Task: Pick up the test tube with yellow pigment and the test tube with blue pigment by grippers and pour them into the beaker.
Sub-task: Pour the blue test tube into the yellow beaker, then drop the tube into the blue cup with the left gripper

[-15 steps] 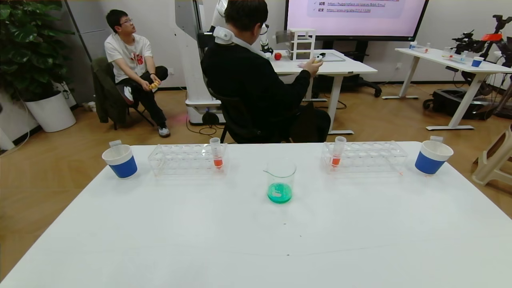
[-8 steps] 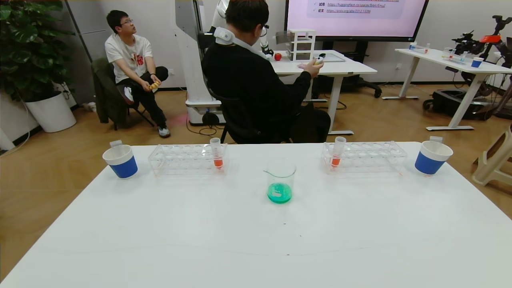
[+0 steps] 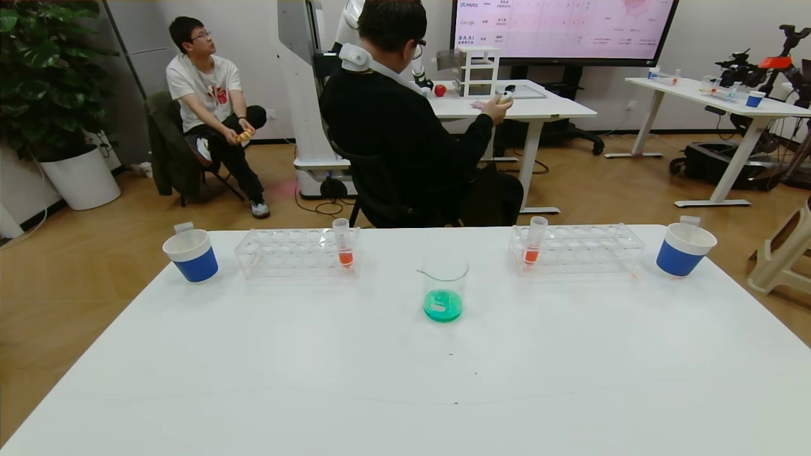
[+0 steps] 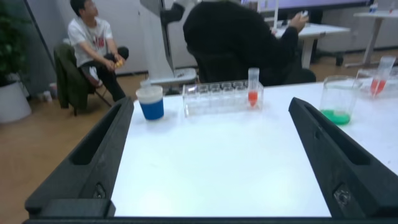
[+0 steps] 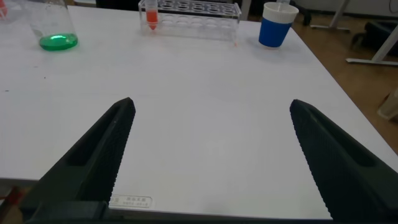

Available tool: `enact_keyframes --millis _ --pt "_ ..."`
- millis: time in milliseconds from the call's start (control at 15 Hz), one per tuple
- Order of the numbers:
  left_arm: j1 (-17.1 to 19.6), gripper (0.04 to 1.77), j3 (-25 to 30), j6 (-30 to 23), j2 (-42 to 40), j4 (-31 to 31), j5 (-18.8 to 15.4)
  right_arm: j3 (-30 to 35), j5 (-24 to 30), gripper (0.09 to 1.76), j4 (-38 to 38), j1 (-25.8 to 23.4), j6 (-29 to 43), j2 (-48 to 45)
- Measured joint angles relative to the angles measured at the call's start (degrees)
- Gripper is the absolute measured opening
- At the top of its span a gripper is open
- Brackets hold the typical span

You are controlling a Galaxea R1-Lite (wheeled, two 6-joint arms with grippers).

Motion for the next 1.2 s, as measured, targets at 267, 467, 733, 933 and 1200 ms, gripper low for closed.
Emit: enact_keyframes --millis 267,467,733,933,1200 --pt "0.0 1.74 11.2 -0.8 -0.8 3.4 0.9 0.0 0.0 1.74 0.0 0.0 0.0 0.0" --pt "0.0 1.74 12.2 -3.5 -0.8 2.2 1.3 0.0 0.0 1.74 0.0 0.0 0.0 0.0" --pt "0.0 1.74 12.4 -4.3 -0.8 2.3 1.3 0.0 -0.1 1.74 0.0 0.0 1.1 0.0" --pt "0.0 1.74 12.4 -4.3 -0.8 2.3 1.3 0.0 -0.5 1.74 -0.1 0.0 3.0 0.0" --pt "0.0 1.74 12.4 -4.3 -0.8 2.3 1.3 0.0 -0.3 1.74 -0.1 0.0 3.3 0.0"
